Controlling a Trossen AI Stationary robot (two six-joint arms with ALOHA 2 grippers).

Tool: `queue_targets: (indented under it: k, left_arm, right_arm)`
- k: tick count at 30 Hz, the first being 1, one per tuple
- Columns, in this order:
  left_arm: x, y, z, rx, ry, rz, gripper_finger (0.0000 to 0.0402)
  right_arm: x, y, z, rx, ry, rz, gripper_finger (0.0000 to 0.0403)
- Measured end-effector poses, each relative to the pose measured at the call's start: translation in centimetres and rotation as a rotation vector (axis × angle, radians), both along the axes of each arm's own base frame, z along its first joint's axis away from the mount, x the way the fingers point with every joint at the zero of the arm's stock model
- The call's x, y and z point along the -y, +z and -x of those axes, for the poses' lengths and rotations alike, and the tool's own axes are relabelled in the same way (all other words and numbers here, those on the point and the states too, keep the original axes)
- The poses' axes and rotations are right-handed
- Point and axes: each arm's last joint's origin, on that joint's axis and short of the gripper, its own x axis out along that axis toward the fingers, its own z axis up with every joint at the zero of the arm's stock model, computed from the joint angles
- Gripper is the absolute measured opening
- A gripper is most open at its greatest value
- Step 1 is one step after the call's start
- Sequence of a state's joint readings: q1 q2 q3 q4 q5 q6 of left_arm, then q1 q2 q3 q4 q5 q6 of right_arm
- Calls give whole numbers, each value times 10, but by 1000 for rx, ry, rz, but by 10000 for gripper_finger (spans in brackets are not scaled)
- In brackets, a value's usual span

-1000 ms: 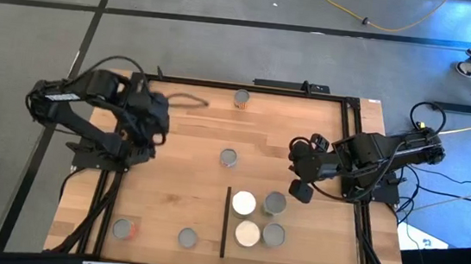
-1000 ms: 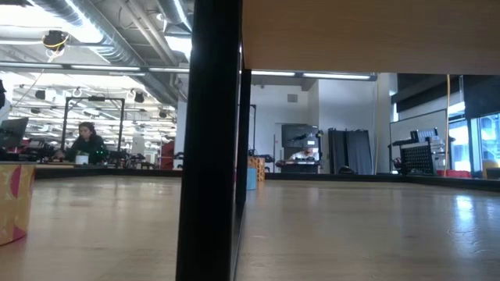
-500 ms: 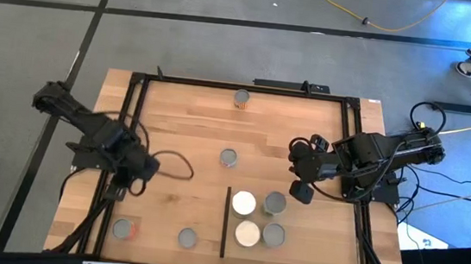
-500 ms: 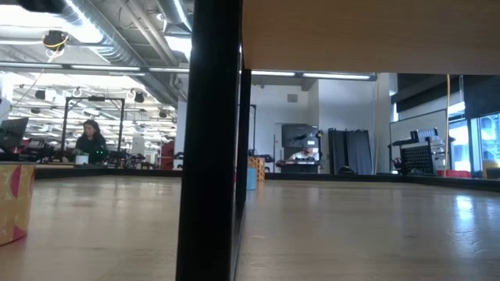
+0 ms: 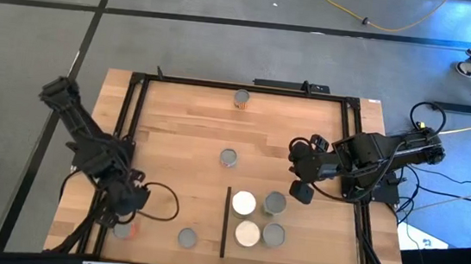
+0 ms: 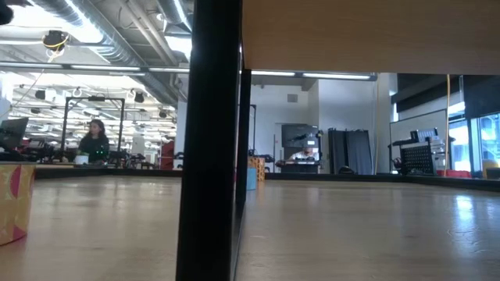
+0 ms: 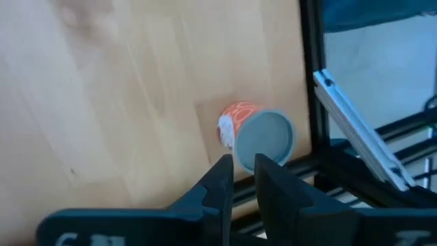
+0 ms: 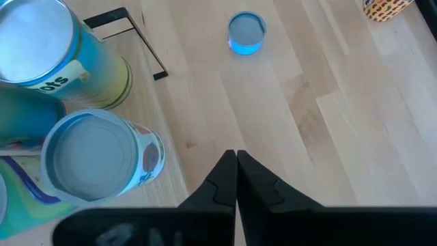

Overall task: Pick and place cans onto a shelf
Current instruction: Put the canned oranges on the shelf

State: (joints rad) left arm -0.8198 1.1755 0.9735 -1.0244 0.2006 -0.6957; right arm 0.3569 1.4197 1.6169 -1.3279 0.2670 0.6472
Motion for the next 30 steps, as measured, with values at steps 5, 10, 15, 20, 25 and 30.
queue_targets:
  k: [5, 10, 15, 20, 25, 30]
  left_arm:
    - [11, -15, 11, 21, 4, -8, 55]
    - [20, -33, 20, 57, -29, -4, 52]
    - [18, -50, 27, 69, 24, -62, 51]
    - [18, -59, 28, 56, 71, -43, 51]
    - [26, -59, 31, 99, 19, 4, 51]
    - [27, -63, 38, 93, 41, -14, 51]
  right_arm:
    - [0, 0, -1, 9, -1, -3, 6]
    - [-1, 1, -1, 16, -1, -6, 6]
    - [-1, 1, -2, 24, -1, -9, 6]
    - [-1, 1, -2, 25, -2, -9, 6]
    - [-1, 1, -2, 25, -2, -9, 6]
    - [-1, 1, -2, 25, -2, -8, 6]
